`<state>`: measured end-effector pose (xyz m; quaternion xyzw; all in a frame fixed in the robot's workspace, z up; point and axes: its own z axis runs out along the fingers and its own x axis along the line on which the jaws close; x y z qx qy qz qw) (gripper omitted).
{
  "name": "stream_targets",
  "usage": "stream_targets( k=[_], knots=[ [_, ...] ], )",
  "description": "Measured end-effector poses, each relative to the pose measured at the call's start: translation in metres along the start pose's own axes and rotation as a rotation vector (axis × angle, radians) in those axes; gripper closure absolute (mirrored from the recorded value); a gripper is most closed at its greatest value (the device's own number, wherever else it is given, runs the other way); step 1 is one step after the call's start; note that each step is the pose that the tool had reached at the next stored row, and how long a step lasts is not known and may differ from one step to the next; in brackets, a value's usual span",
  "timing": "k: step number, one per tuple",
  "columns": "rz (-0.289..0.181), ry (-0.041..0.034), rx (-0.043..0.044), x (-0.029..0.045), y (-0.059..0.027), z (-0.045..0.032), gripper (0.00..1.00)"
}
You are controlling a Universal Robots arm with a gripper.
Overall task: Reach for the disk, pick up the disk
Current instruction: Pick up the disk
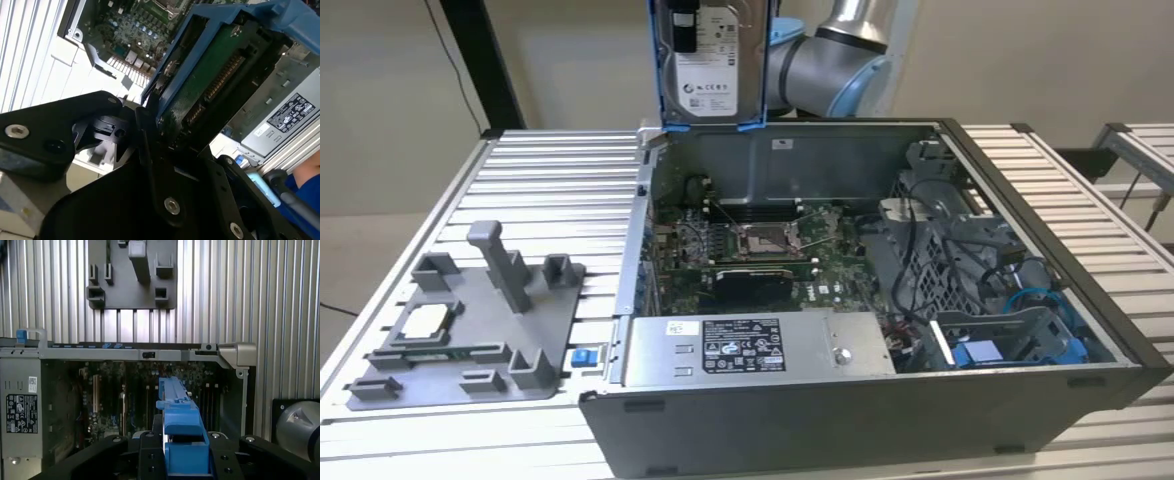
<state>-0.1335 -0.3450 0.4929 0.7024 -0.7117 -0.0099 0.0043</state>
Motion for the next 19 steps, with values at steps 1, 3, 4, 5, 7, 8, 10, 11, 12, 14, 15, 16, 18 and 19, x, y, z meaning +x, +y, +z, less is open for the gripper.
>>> stream_targets(
  k=[1,3,4,5,7,8,10,11,12,14,15,16,18,19],
  knots=[
    [0.000,0.0000,0.0000,0.0000,-0.0017,0.0000,1.00],
    [0.000,0.0000,0.0000,-0.0001,-0.0051,-0.0001,1.00],
    [0.000,0.0001,0.0000,-0.0001,-0.0068,-0.0002,1.00],
    [0.000,0.0001,0.0000,-0.0001,-0.0086,-0.0002,1.00],
    [0.000,0.0000,0.0000,-0.0001,-0.0119,-0.0002,1.00],
    [0.000,0.0000,0.0000,-0.0002,-0.0135,-0.0003,1.00],
    [0.000,0.0001,0.0000,-0.0002,-0.0168,-0.0004,1.00],
    [0.000,0.0001,0.0000,-0.0003,-0.0184,-0.0004,1.00],
    [0.000,0.0000,0.0000,-0.0003,-0.0201,-0.0004,1.00],
    [0.000,0.0000,0.0000,-0.0003,-0.0234,-0.0005,1.00],
    [0.000,0.0000,0.0000,-0.0003,-0.0252,-0.0005,1.00],
    [0.000,0.0001,0.0000,-0.0004,-0.0268,-0.0006,1.00],
    [0.000,0.0000,0.0000,-0.0004,-0.0300,-0.0006,1.00],
    [0.000,0.0000,0.0001,-0.0004,-0.0316,-0.0006,1.00]
  ],
)
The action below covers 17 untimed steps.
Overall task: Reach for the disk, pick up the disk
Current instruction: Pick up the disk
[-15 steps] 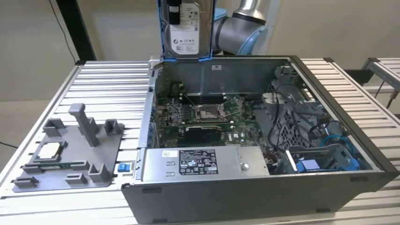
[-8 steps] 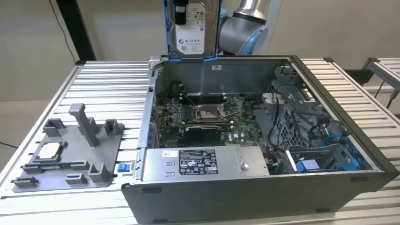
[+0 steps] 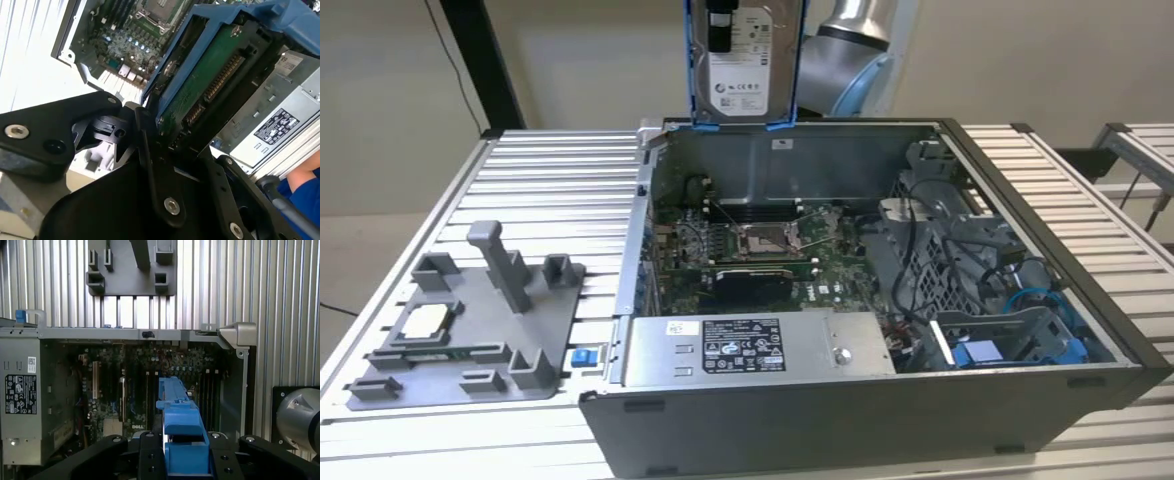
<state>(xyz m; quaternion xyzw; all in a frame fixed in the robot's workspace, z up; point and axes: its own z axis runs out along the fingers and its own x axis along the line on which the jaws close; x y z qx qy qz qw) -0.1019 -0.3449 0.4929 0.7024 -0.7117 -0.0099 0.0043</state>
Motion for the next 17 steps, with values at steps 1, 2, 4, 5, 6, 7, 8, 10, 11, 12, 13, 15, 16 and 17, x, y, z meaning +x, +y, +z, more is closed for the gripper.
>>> stream_targets(
  k=[1,2,4,5,6,7,8,10,11,12,13,15,16,17],
  knots=[
    [0.000,0.0001,0.0000,0.0000,-0.0016,0.0000,1.00],
    [0.000,0.0000,0.0000,0.0000,-0.0032,-0.0001,1.00],
    [0.000,0.0001,-0.0001,-0.0001,-0.0063,-0.0002,1.00],
    [0.000,0.0000,-0.0001,-0.0001,-0.0079,-0.0002,1.00],
    [0.000,0.0001,0.0000,-0.0001,-0.0095,-0.0002,1.00],
    [0.000,0.0001,-0.0001,-0.0001,-0.0109,-0.0003,1.00],
    [0.000,0.0001,-0.0001,-0.0001,-0.0124,-0.0003,1.00],
    [0.000,0.0001,0.0000,-0.0002,-0.0150,-0.0003,1.00],
    [0.000,0.0000,0.0000,-0.0002,-0.0158,-0.0003,1.00],
    [0.000,0.0000,0.0000,-0.0001,-0.0164,-0.0003,1.00],
    [0.000,-0.0001,0.0000,-0.0001,-0.0167,-0.0003,1.00],
    [0.000,0.0000,0.0000,-0.0002,-0.0173,-0.0004,1.00],
    [0.000,0.0001,0.0000,-0.0002,-0.0179,-0.0004,1.00],
    [0.000,0.0001,-0.0001,-0.0002,-0.0179,-0.0004,1.00]
  ],
)
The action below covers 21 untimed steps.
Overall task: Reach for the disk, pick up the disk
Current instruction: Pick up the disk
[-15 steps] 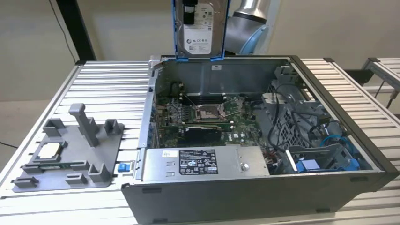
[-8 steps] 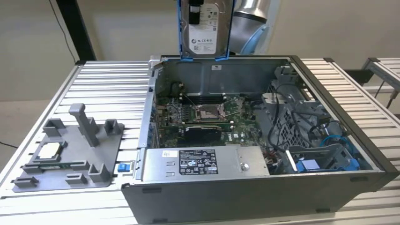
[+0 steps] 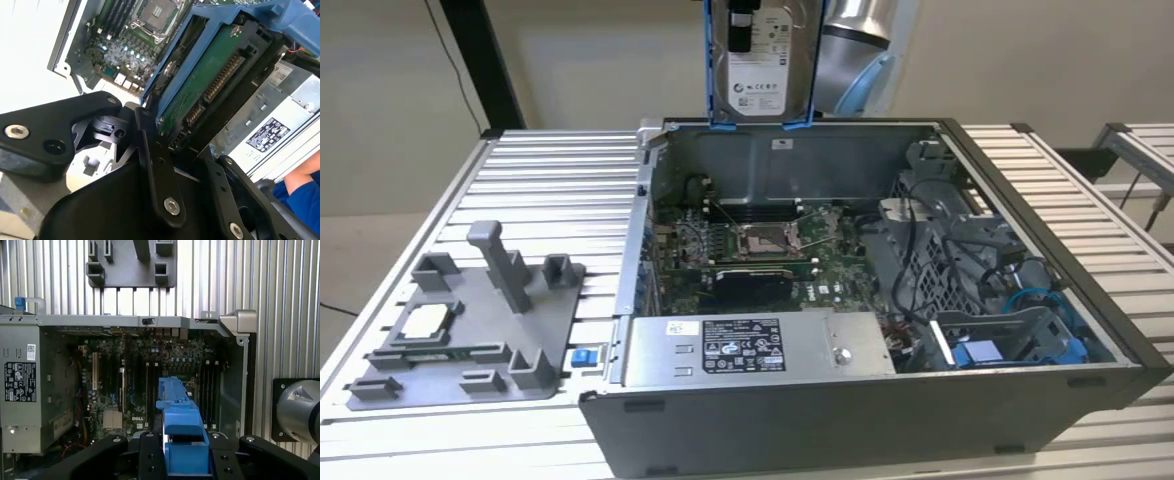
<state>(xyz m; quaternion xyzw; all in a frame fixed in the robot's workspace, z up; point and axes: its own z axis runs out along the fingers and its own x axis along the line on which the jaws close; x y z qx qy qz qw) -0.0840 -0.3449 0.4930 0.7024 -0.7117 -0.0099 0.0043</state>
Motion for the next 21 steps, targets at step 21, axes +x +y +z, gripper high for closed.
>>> stream_targets(
  k=[21],
  knots=[
    [0.000,0.0000,-0.0021,0.0203,-0.0009,-0.0001,1.00]
  ],
)
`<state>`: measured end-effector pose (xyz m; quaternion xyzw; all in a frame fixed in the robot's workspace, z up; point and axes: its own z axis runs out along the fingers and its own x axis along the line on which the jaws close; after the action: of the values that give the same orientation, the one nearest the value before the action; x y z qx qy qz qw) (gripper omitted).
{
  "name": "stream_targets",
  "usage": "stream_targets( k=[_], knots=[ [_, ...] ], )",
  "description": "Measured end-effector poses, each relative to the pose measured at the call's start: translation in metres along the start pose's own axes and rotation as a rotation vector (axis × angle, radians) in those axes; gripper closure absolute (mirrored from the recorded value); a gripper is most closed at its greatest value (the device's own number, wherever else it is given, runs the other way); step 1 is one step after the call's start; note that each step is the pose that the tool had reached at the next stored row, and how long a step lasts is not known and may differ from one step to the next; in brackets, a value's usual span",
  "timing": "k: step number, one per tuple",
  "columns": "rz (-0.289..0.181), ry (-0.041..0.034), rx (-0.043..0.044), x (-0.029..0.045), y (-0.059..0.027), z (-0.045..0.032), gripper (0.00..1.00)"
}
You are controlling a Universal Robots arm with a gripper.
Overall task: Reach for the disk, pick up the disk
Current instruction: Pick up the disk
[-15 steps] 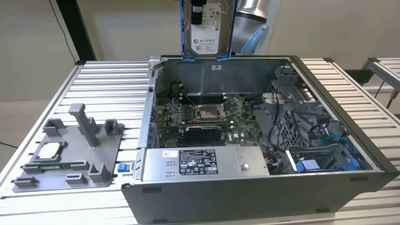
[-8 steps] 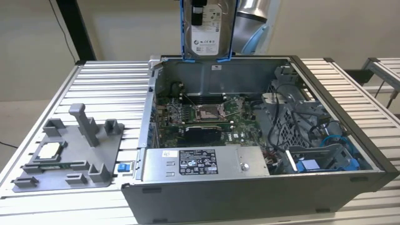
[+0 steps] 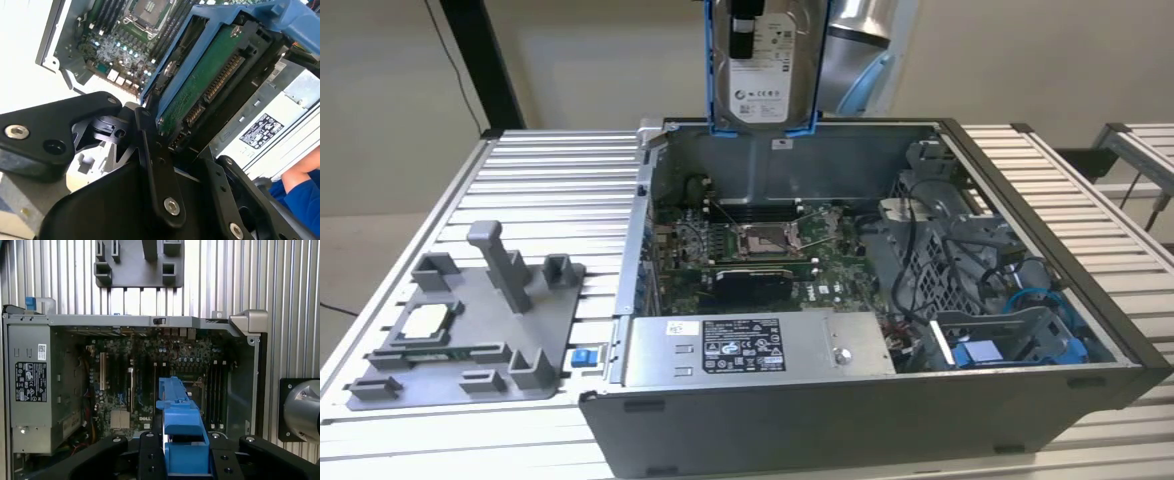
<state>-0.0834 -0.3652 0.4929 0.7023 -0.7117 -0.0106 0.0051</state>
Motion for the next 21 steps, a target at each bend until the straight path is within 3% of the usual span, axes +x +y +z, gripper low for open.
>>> stream_targets(
  k=[12,21],
  knots=[
    [0.001,0.0000,-0.0037,0.0221,-0.0010,0.0000,1.00],
    [0.003,-0.0001,-0.0086,0.0432,-0.0022,-0.0001,1.00]
  ],
)
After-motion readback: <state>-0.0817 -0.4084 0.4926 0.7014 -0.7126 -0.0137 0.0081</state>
